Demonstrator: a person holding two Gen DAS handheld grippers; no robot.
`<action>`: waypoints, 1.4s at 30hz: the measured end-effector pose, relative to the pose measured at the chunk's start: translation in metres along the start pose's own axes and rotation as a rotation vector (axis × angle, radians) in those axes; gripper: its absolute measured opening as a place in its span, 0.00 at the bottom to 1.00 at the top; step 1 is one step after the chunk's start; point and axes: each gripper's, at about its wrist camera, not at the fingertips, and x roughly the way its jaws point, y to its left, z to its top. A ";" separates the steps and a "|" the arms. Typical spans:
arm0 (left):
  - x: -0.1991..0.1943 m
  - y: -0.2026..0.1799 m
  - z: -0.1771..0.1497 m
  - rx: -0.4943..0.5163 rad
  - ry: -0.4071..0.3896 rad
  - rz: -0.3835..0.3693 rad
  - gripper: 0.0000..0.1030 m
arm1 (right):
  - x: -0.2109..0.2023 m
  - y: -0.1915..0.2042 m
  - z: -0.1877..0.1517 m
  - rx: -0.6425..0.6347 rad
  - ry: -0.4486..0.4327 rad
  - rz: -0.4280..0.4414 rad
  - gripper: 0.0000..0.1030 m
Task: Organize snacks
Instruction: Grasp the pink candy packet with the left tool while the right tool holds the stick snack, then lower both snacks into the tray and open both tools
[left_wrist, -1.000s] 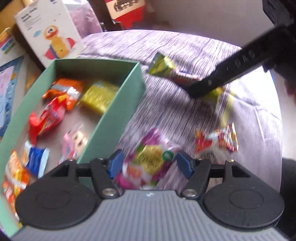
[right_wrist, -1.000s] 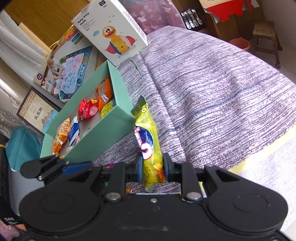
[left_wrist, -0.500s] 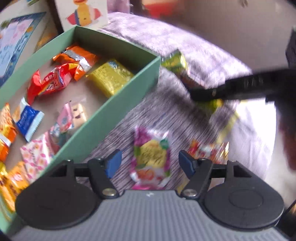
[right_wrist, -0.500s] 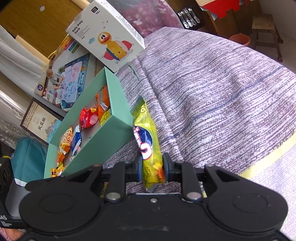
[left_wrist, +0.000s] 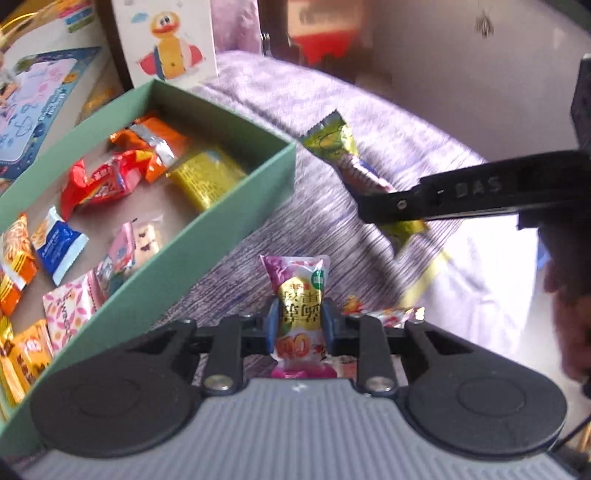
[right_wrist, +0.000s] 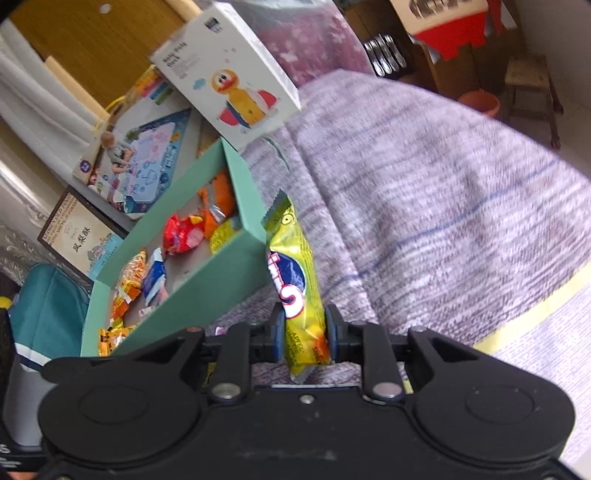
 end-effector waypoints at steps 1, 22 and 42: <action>-0.007 0.000 0.002 -0.012 -0.016 -0.007 0.23 | -0.003 0.003 0.002 -0.001 -0.007 0.003 0.21; -0.051 0.167 0.023 -0.436 -0.199 0.150 0.24 | 0.075 0.146 0.056 -0.212 0.101 0.085 0.21; -0.042 0.168 0.014 -0.510 -0.182 0.236 1.00 | 0.056 0.141 0.056 -0.220 0.064 0.030 1.00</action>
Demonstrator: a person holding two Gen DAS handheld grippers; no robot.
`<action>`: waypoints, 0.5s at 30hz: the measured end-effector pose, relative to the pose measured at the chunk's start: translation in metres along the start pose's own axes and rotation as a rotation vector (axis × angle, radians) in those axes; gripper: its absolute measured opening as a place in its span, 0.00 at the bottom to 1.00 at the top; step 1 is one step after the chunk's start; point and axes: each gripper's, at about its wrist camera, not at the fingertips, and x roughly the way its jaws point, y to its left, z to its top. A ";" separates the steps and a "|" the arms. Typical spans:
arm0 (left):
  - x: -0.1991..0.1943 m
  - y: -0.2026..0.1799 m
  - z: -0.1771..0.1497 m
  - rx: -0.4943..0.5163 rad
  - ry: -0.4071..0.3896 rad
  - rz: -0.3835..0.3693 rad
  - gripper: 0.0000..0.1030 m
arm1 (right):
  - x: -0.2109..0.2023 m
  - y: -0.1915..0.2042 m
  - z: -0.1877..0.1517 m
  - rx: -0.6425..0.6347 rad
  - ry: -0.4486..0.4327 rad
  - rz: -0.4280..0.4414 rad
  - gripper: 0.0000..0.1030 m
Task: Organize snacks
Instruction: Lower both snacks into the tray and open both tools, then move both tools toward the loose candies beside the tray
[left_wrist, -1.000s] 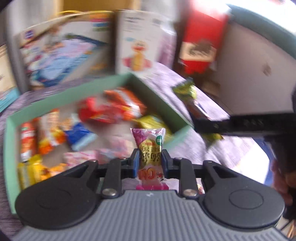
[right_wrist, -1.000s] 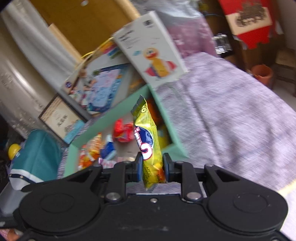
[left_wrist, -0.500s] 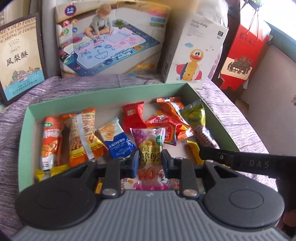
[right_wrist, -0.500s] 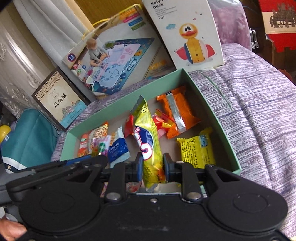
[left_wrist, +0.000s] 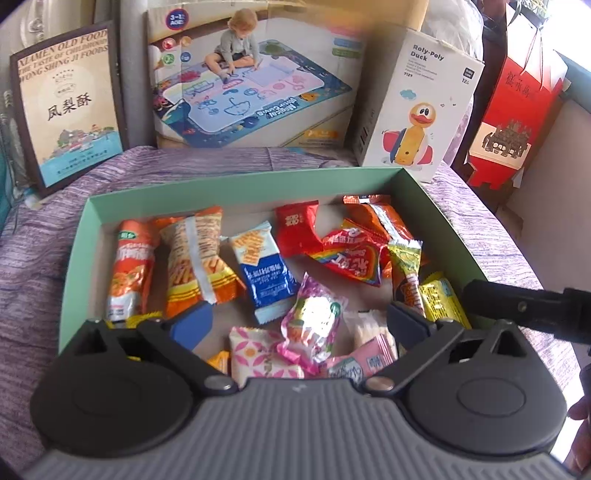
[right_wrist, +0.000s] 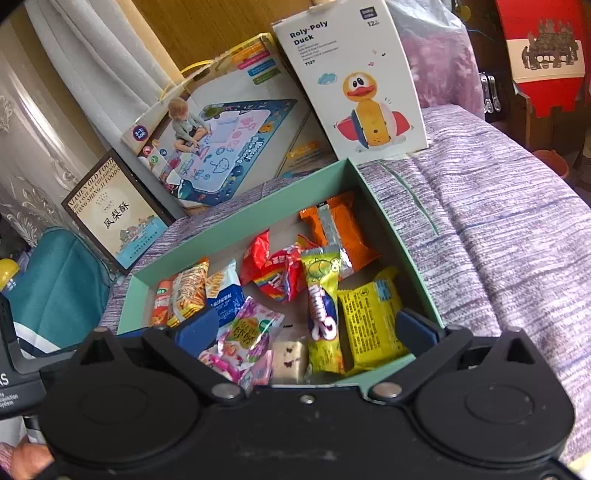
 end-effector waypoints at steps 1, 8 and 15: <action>-0.004 0.000 -0.002 -0.001 0.000 0.001 1.00 | -0.003 0.000 -0.001 0.003 0.002 0.000 1.00; -0.042 -0.004 -0.018 0.009 -0.028 -0.035 1.00 | -0.039 -0.006 -0.015 0.027 -0.009 -0.006 1.00; -0.071 -0.009 -0.049 0.034 -0.021 -0.051 1.00 | -0.074 -0.015 -0.038 0.063 -0.018 -0.022 1.00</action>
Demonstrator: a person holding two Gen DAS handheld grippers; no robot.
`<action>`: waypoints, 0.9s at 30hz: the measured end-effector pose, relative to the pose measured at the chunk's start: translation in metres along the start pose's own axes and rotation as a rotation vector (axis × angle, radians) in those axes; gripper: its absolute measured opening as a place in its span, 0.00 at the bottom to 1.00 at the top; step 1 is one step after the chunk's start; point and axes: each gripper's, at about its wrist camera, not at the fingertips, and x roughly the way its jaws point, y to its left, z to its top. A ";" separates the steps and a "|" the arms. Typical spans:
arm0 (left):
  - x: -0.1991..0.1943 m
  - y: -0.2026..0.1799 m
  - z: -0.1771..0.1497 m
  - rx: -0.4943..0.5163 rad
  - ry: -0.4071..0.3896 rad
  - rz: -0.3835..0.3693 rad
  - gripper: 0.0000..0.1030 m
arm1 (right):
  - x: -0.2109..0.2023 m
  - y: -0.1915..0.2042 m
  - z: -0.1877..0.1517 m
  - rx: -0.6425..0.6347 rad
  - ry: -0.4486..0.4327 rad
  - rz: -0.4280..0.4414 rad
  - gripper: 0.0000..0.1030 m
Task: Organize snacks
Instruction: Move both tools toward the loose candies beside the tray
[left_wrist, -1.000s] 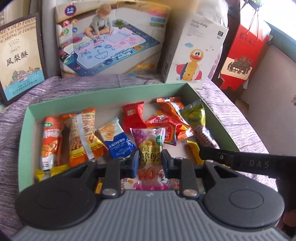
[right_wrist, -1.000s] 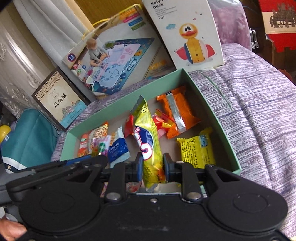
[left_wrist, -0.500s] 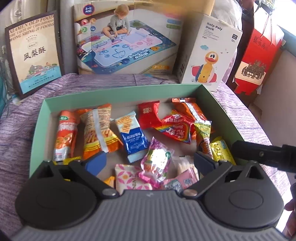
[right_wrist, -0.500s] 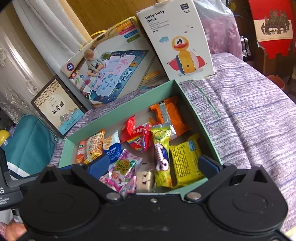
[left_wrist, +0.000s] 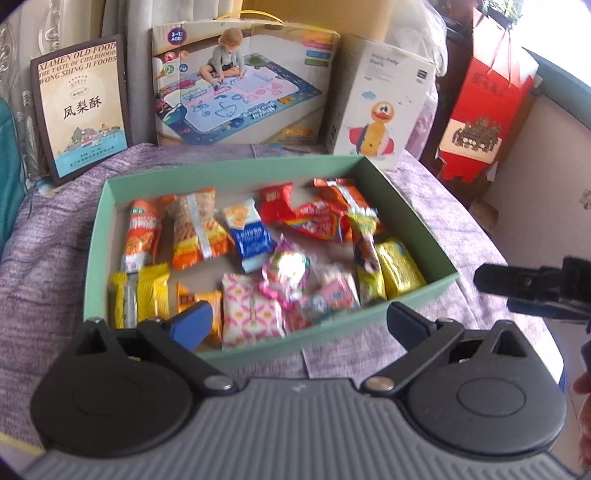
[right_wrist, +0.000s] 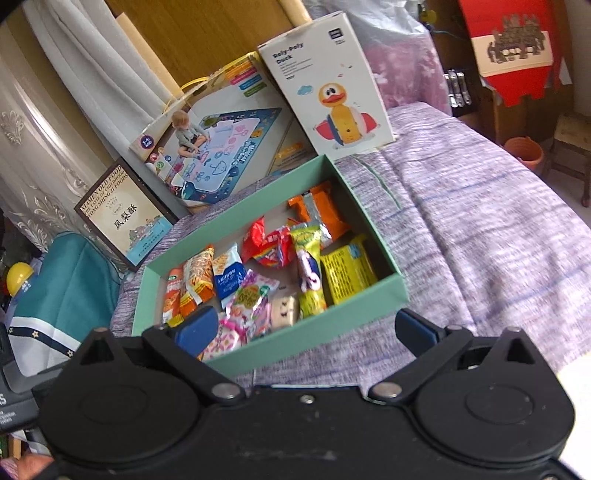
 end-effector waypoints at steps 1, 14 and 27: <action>-0.003 0.000 -0.006 0.004 0.003 0.002 1.00 | -0.003 -0.002 -0.003 0.004 0.003 -0.002 1.00; -0.021 0.026 -0.087 -0.027 0.109 0.038 1.00 | -0.004 -0.021 -0.077 0.053 0.138 0.004 1.00; -0.033 0.018 -0.126 0.045 0.130 -0.037 0.61 | 0.007 -0.025 -0.094 0.067 0.174 -0.035 0.76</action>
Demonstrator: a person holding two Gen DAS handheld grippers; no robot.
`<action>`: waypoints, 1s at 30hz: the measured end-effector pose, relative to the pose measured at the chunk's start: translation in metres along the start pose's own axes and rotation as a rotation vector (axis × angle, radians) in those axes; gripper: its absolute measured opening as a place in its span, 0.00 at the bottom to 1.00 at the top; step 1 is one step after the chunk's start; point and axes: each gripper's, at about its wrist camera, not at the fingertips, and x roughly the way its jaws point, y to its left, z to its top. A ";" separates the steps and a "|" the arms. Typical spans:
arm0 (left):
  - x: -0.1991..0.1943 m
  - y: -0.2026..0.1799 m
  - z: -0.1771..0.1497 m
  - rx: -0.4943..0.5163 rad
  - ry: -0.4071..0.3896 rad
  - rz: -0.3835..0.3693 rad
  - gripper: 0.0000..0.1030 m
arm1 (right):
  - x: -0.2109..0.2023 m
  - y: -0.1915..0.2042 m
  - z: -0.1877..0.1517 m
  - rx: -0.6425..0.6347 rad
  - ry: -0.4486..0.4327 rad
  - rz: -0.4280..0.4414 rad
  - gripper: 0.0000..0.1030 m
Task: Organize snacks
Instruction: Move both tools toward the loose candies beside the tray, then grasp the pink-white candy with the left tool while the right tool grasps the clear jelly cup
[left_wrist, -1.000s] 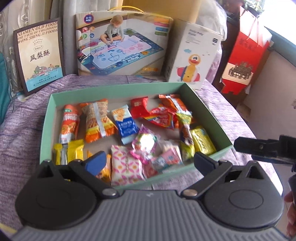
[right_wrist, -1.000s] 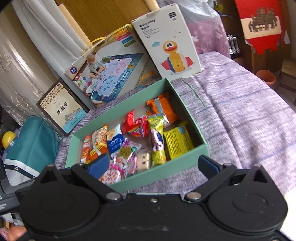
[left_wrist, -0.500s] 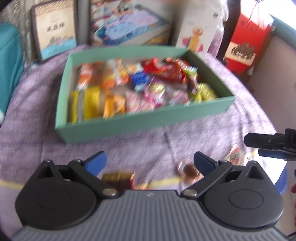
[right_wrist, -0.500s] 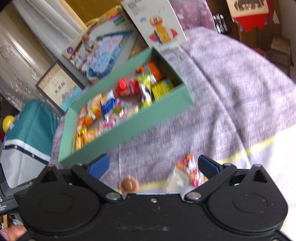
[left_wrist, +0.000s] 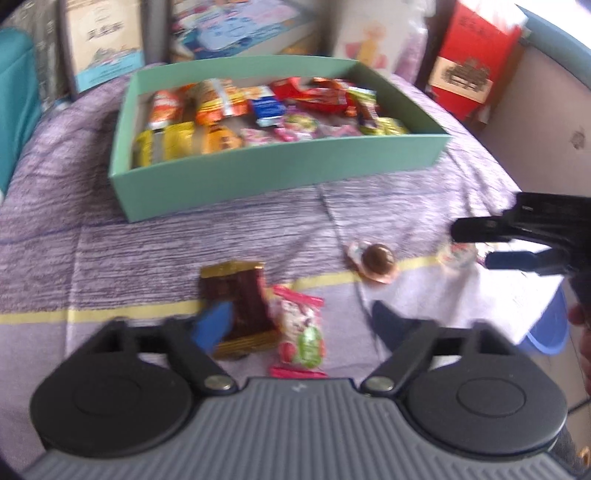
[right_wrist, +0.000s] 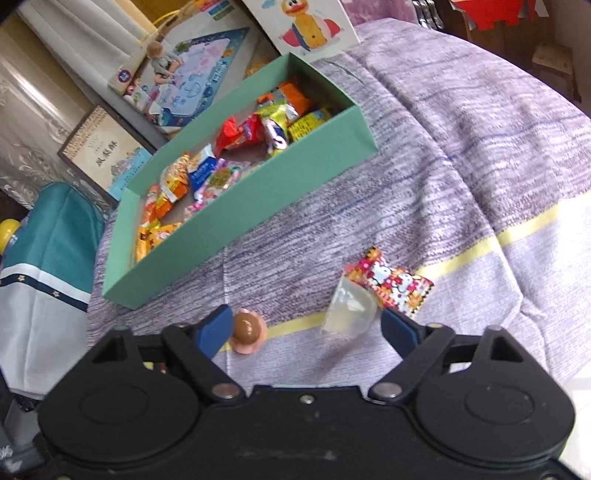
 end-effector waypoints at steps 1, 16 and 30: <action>0.001 -0.002 -0.001 0.011 0.007 -0.027 0.47 | 0.001 -0.002 0.000 0.006 0.006 -0.003 0.72; 0.021 -0.017 -0.011 0.095 0.053 -0.008 0.33 | 0.013 -0.008 -0.005 0.030 -0.020 -0.005 0.44; 0.007 -0.001 -0.003 0.023 -0.018 -0.043 0.27 | 0.012 0.007 0.001 -0.058 -0.023 -0.026 0.14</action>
